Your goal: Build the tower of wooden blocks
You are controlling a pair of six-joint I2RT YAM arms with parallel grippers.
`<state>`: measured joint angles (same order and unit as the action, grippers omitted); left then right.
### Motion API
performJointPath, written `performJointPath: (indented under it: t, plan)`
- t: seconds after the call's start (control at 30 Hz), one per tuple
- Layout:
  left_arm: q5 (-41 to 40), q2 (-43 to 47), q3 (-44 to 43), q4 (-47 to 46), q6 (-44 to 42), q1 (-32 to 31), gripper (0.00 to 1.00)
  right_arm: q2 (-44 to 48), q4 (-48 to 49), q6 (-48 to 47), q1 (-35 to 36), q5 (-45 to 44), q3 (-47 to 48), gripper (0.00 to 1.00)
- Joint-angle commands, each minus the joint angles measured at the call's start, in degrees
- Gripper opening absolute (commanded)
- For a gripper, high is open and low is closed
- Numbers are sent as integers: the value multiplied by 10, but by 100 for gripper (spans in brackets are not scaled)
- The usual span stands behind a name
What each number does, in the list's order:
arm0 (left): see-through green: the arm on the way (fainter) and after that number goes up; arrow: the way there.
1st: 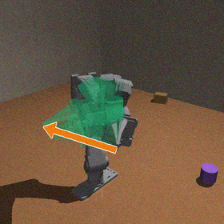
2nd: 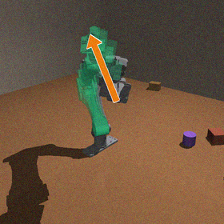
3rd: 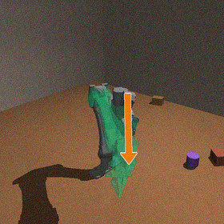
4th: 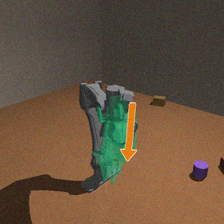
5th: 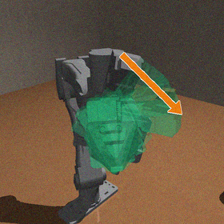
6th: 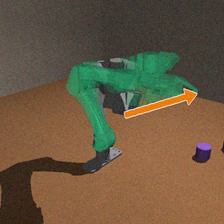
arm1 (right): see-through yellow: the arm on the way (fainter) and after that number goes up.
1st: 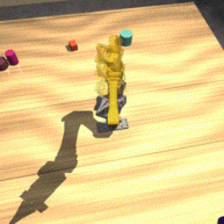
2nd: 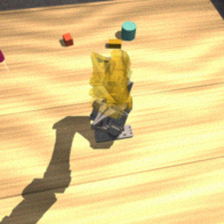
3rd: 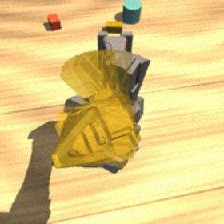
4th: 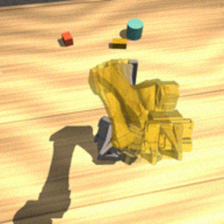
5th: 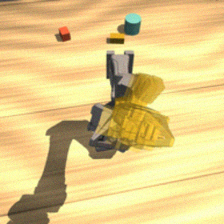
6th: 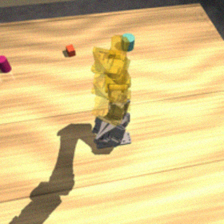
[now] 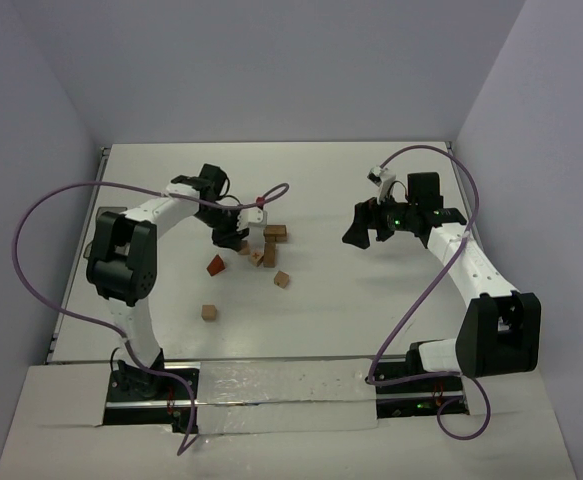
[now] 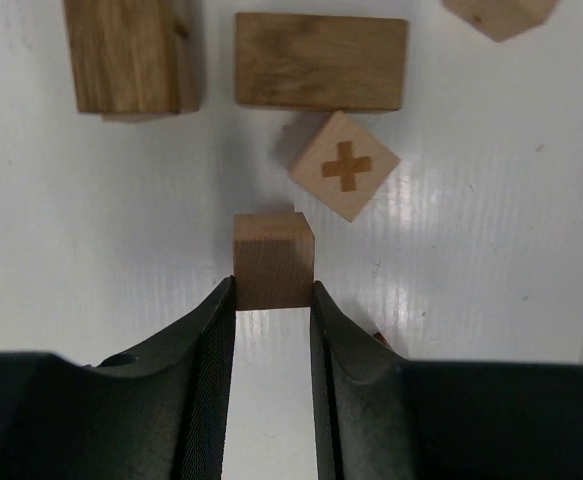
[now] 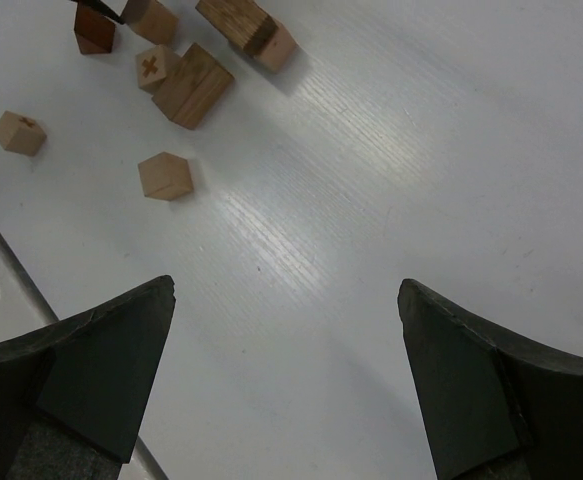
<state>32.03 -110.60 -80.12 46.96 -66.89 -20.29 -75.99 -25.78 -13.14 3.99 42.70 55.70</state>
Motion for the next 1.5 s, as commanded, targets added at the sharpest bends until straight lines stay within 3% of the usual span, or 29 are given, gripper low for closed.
performJointPath:
  t: [0.0,0.17,0.37,1.23,1.47]
  plan:
    - [76,-8,-41,88,-130,-8,17,0,3,-10,4,1,10,100]
    - [69,-11,-40,129,-185,-30,17,-3,4,-7,4,4,13,100]
    - [44,-5,-13,116,-191,-55,19,0,3,-7,4,5,13,100]
    - [15,-18,-4,60,-56,-109,31,9,4,-8,4,6,5,100]
    - [9,-21,-4,51,-43,-113,40,10,5,-8,4,6,4,100]
